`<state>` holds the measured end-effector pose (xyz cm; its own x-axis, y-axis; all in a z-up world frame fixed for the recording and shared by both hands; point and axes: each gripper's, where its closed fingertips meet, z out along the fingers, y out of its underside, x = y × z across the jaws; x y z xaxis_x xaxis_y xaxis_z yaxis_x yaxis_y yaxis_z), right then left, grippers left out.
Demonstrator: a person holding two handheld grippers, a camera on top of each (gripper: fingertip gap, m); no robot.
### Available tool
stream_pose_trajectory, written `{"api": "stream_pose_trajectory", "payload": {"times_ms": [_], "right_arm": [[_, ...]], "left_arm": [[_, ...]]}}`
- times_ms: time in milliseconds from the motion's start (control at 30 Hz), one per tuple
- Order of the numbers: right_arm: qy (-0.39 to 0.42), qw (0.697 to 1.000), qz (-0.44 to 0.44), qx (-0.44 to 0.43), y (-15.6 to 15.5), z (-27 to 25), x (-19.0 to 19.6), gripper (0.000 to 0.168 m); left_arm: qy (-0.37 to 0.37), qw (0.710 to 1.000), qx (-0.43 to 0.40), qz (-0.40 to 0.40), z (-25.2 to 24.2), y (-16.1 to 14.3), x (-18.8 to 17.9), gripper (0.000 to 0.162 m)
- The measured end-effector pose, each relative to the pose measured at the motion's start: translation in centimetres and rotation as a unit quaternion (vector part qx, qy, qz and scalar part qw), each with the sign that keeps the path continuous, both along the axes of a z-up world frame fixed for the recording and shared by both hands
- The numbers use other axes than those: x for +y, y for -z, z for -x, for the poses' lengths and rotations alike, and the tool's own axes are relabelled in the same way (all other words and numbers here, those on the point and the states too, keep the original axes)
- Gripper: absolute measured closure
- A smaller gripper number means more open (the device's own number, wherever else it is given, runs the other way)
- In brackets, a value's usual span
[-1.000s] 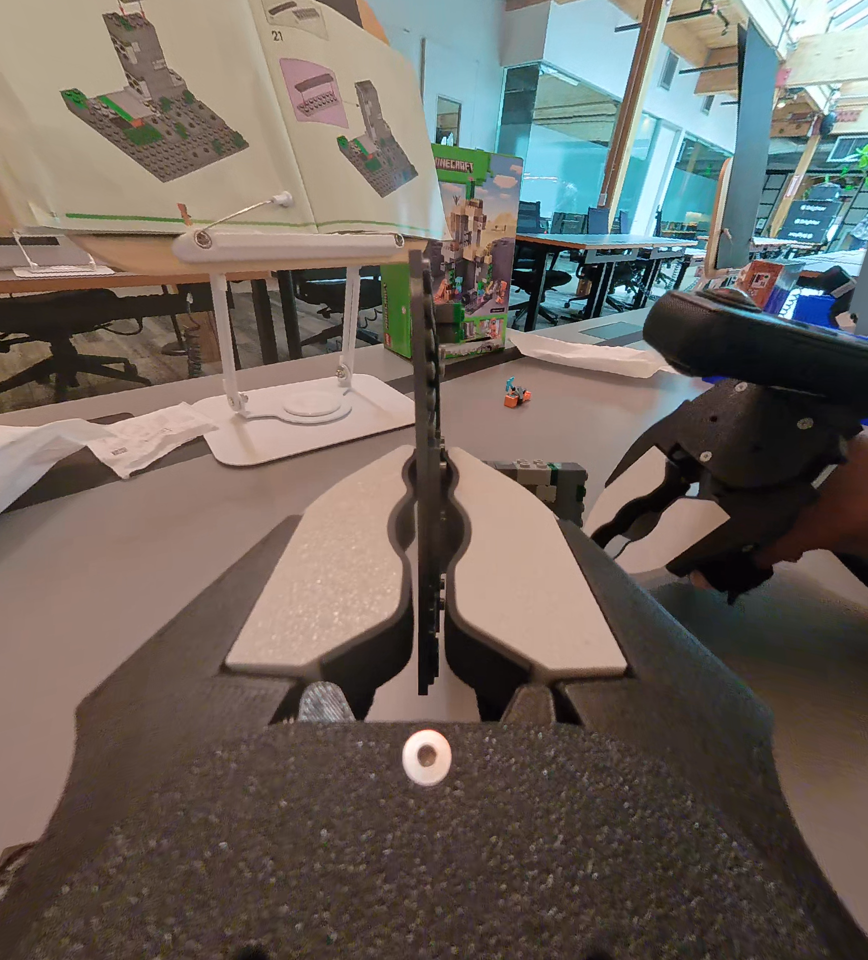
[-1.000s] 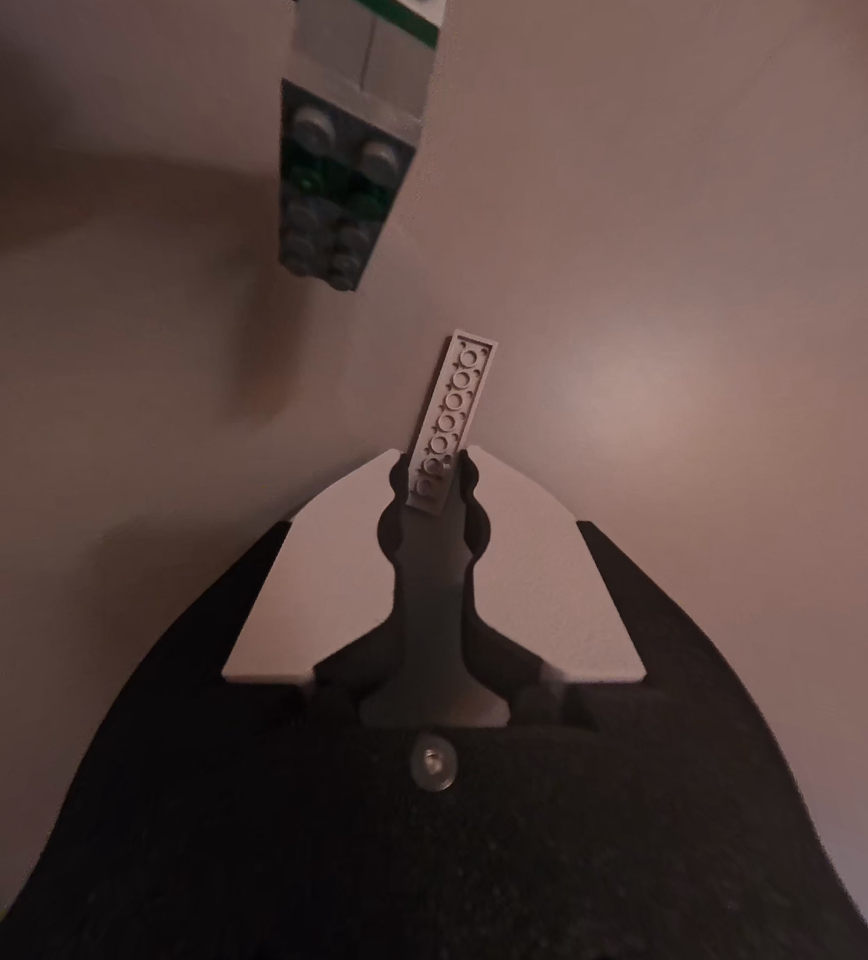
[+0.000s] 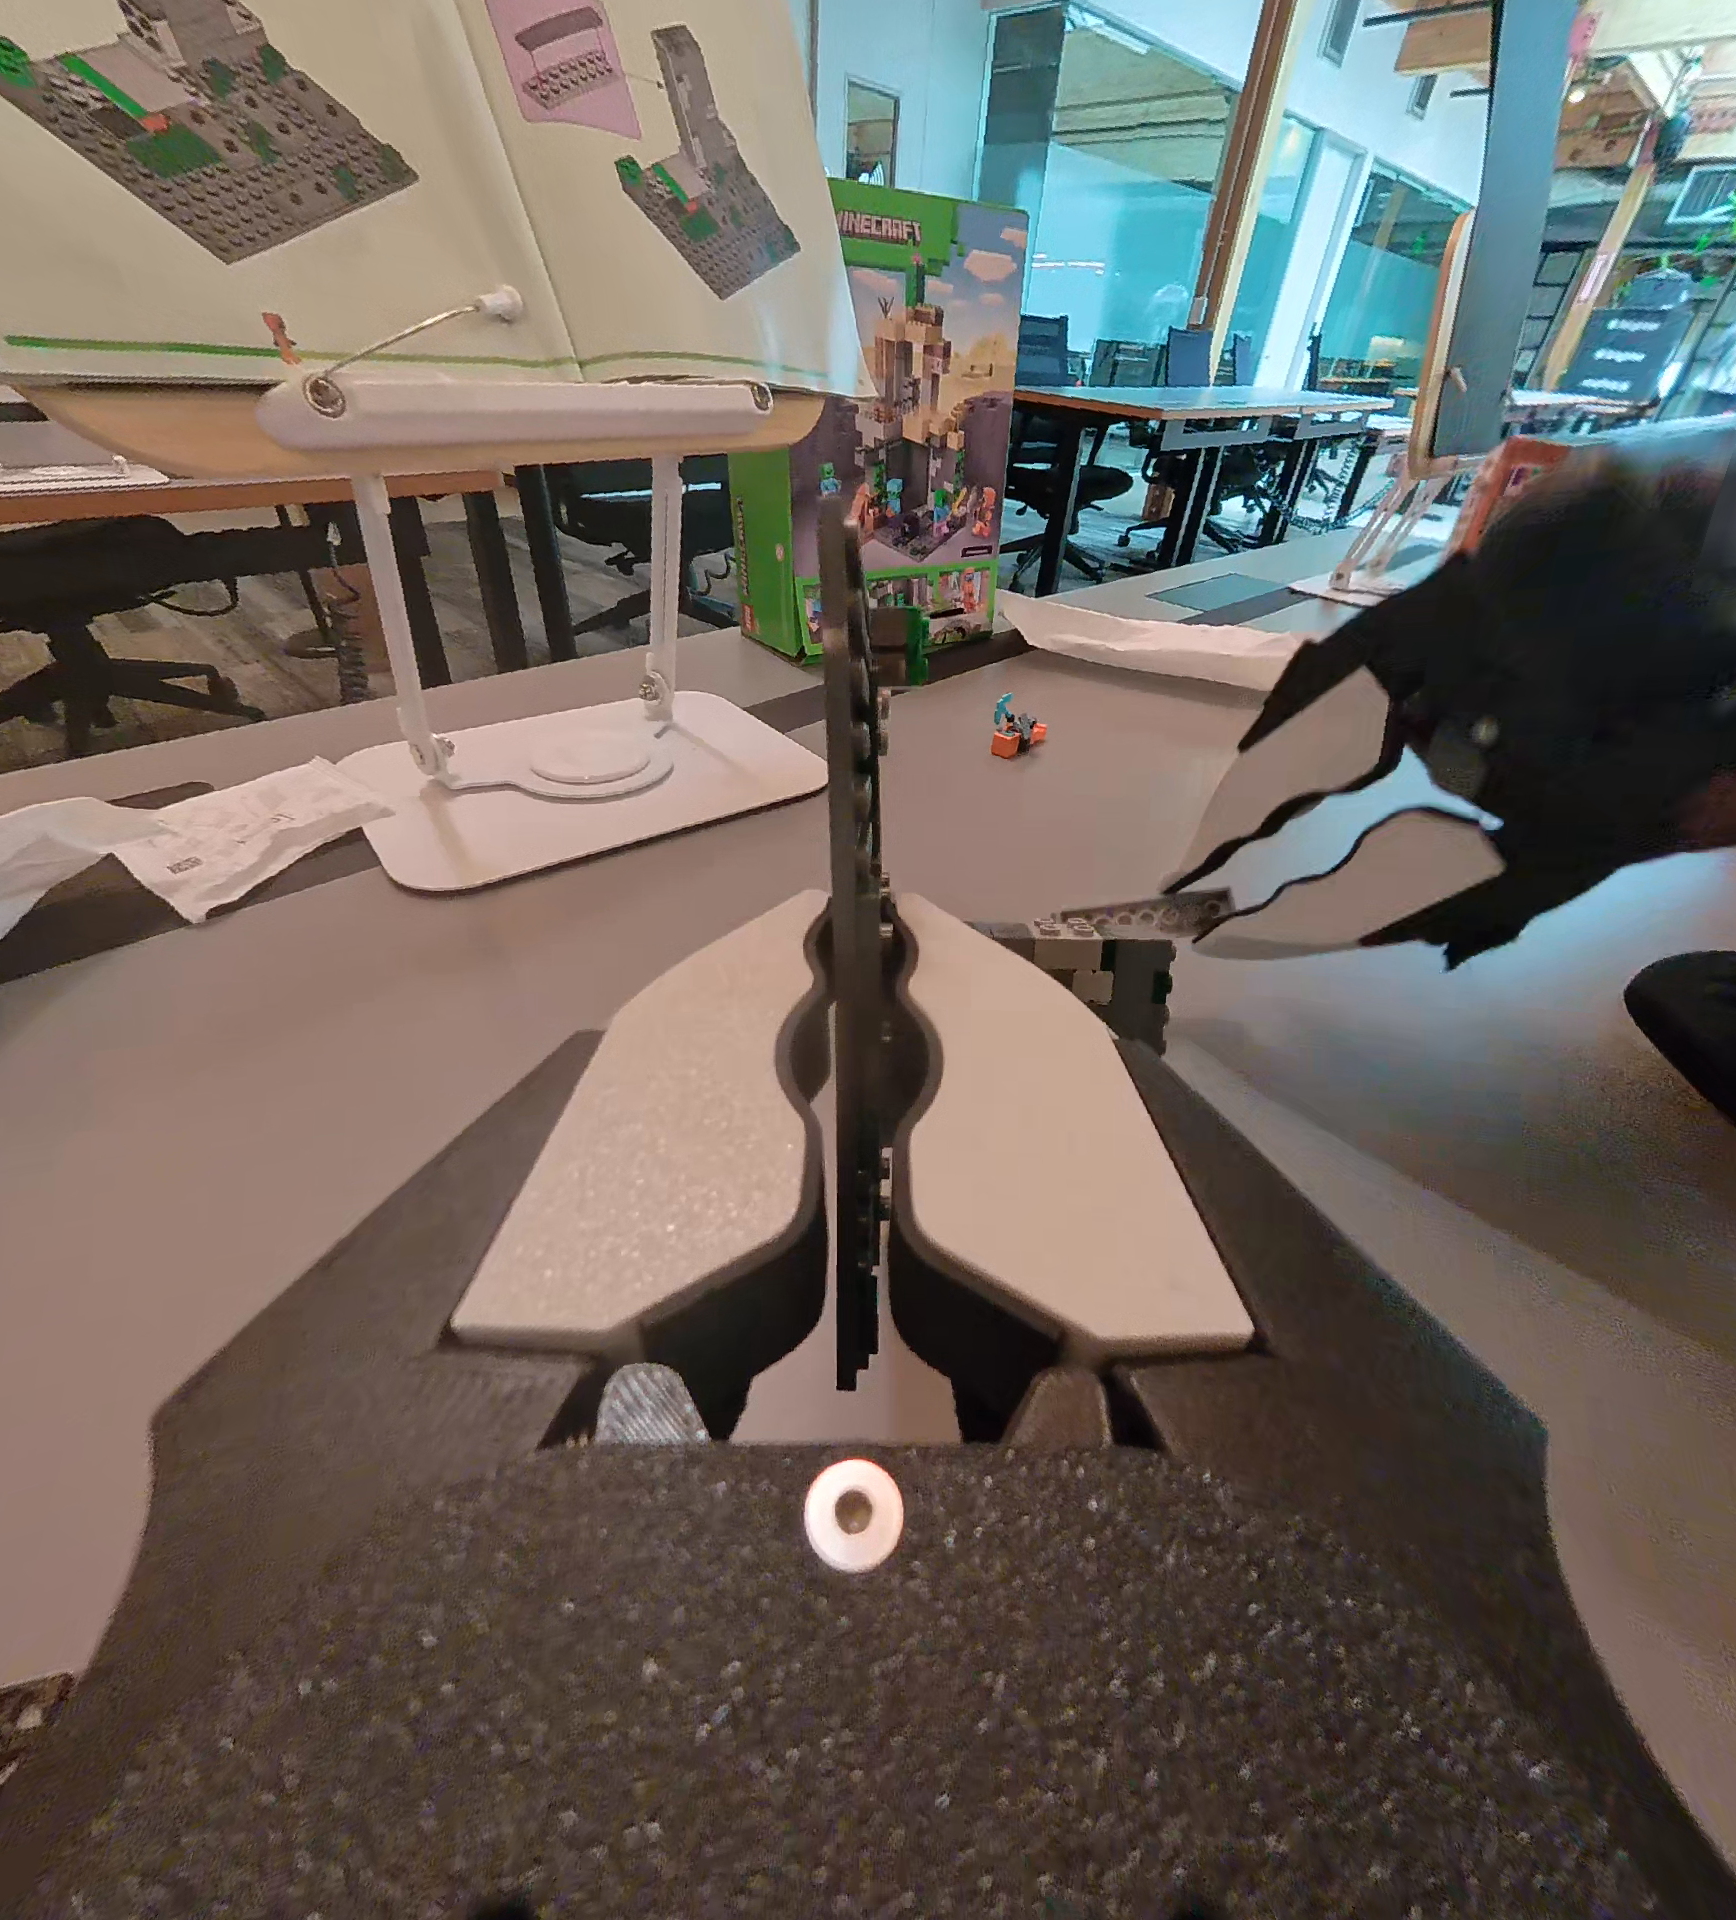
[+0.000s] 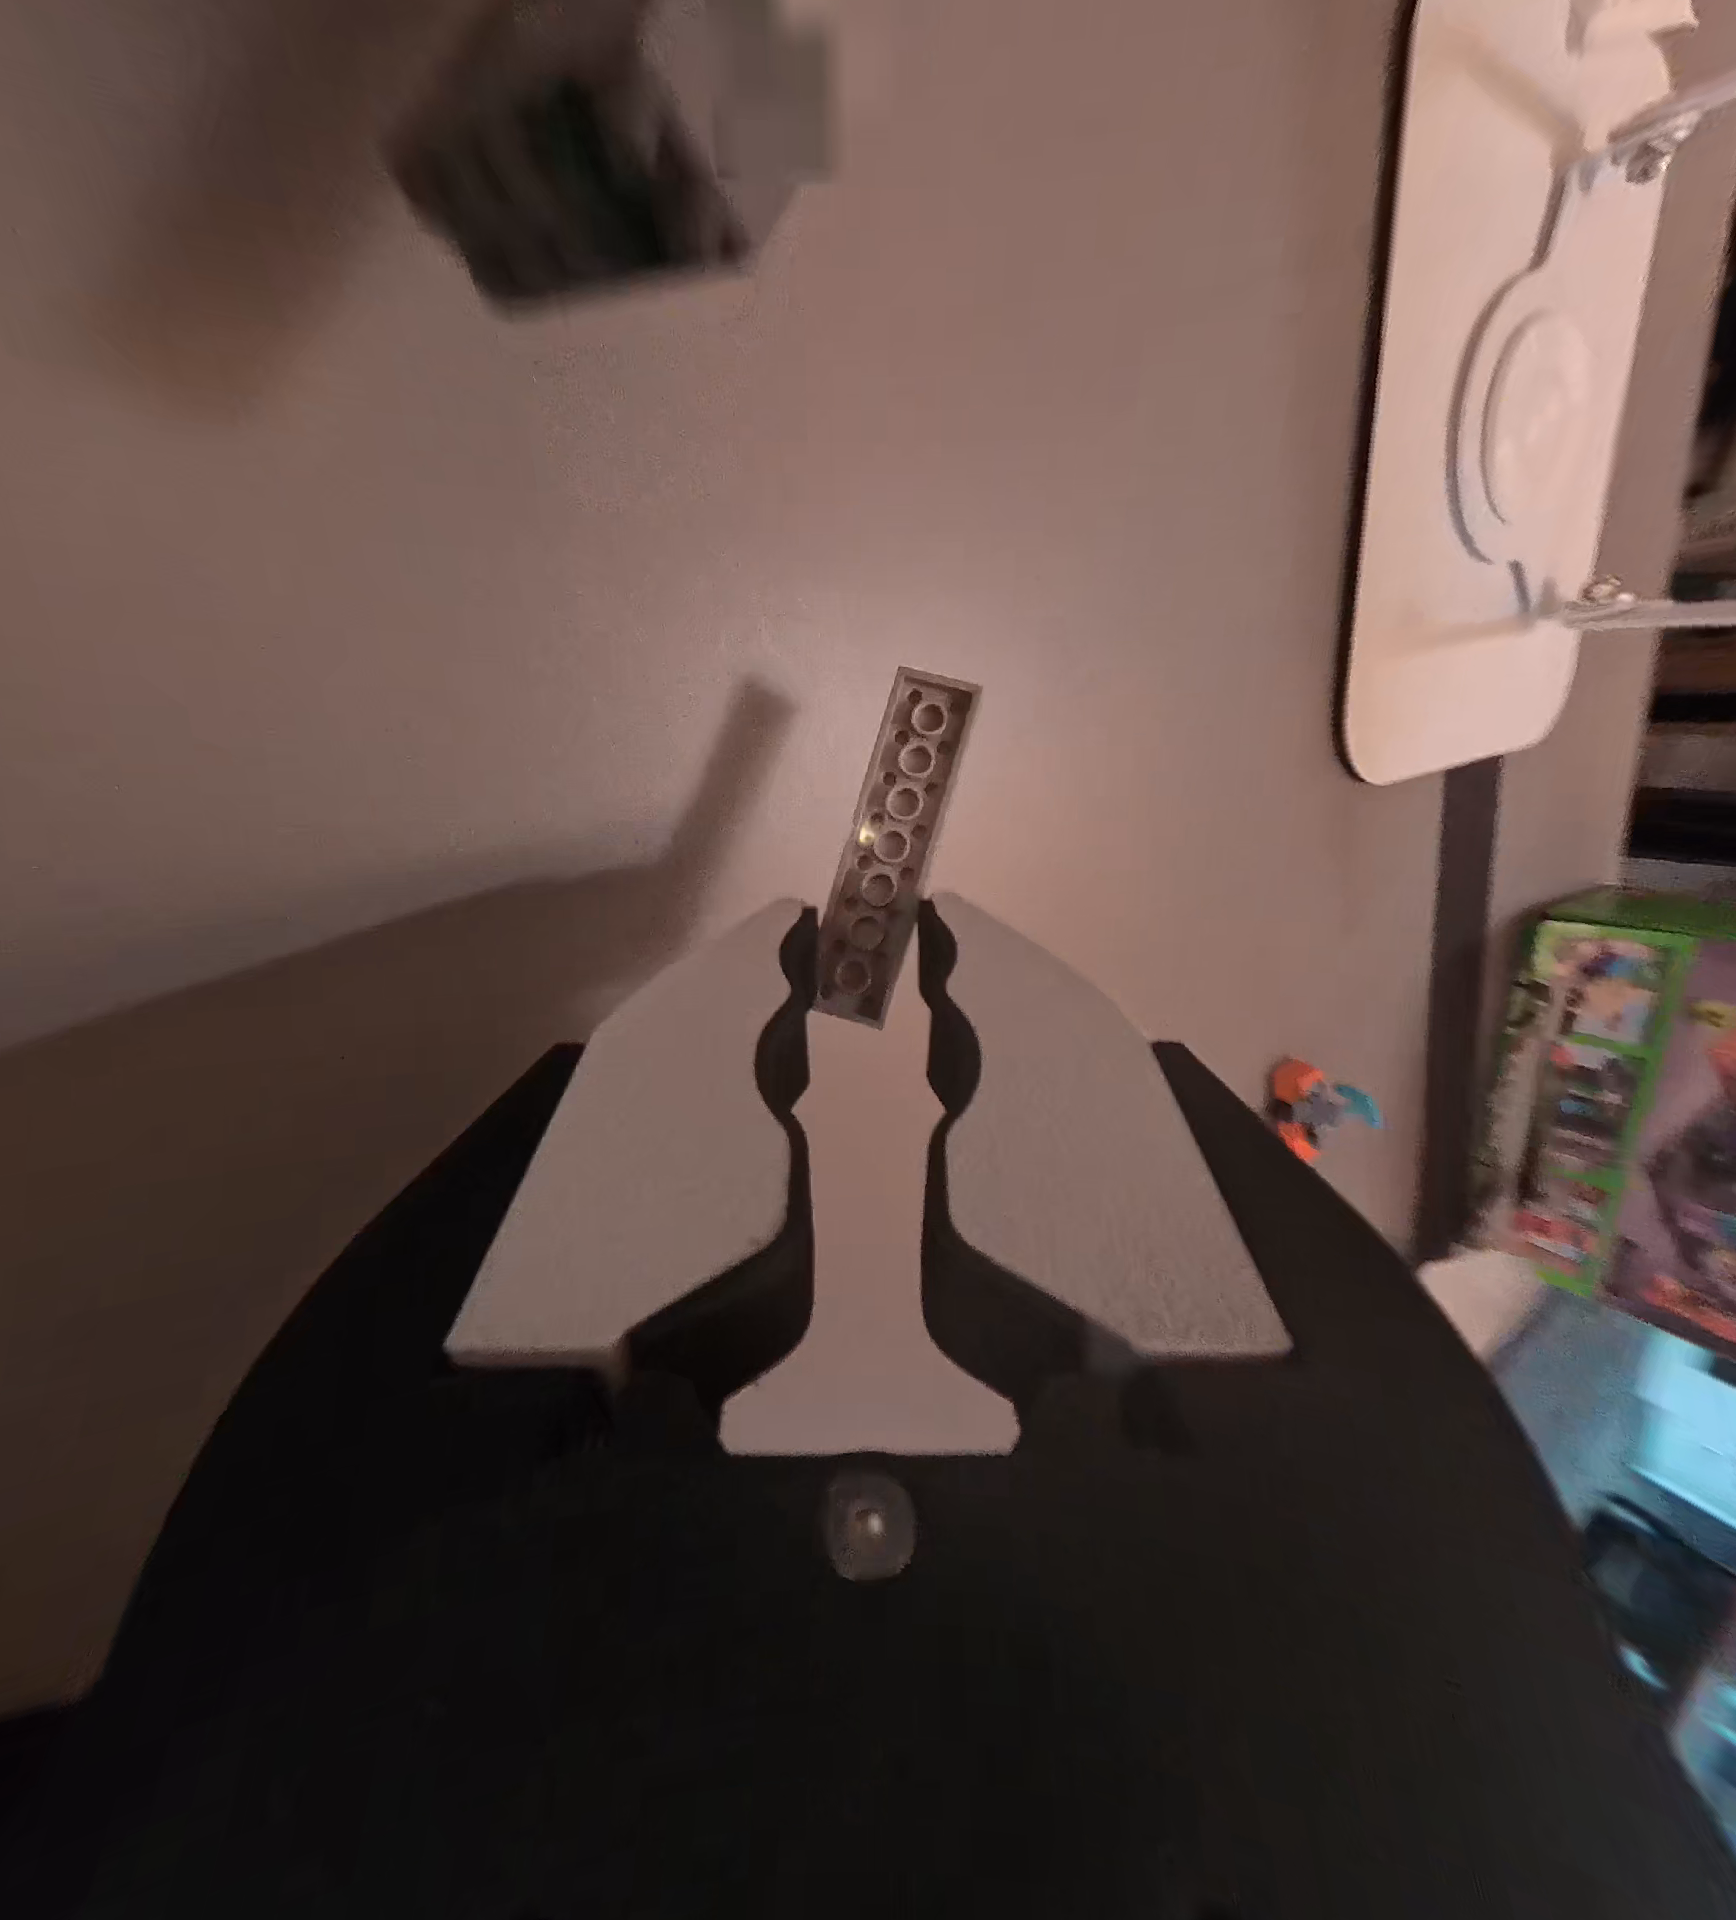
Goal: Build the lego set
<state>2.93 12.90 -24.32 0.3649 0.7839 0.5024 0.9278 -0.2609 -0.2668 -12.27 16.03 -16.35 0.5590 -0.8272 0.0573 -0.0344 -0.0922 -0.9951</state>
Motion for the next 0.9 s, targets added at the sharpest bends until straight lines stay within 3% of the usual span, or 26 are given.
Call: {"api": "stream_pose_trajectory", "payload": {"times_ms": [33,200,367,533,667,900], "right_arm": [[-0.006,0.999,-0.021,-0.028,0.8,-0.8,0.2,0.150],[-0.062,0.987,-0.073,-0.131,2.6,-2.5,-0.2,0.150],[-0.110,0.984,-0.045,-0.133,3.3,-1.4,-2.3,0.150],[-0.134,0.989,0.038,-0.051,3.4,0.9,-6.1,0.145],[-0.107,0.982,0.134,0.080,2.7,2.3,-8.8,0.145],[0.015,0.961,0.174,0.216,2.8,-0.6,-5.8,0.144]], "left_arm": [[0.000,1.000,0.001,0.000,0.0,0.0,0.0,0.156],[-0.002,1.000,0.006,-0.003,-0.1,0.1,0.0,0.156],[-0.001,1.000,0.006,-0.001,0.0,0.2,0.0,0.156],[0.002,1.000,0.004,0.002,-0.1,0.2,0.0,0.156],[0.006,1.000,0.005,0.004,-0.2,0.3,-0.1,0.156],[0.005,1.000,-0.009,-0.004,-0.1,-0.3,-0.2,0.156]]}}
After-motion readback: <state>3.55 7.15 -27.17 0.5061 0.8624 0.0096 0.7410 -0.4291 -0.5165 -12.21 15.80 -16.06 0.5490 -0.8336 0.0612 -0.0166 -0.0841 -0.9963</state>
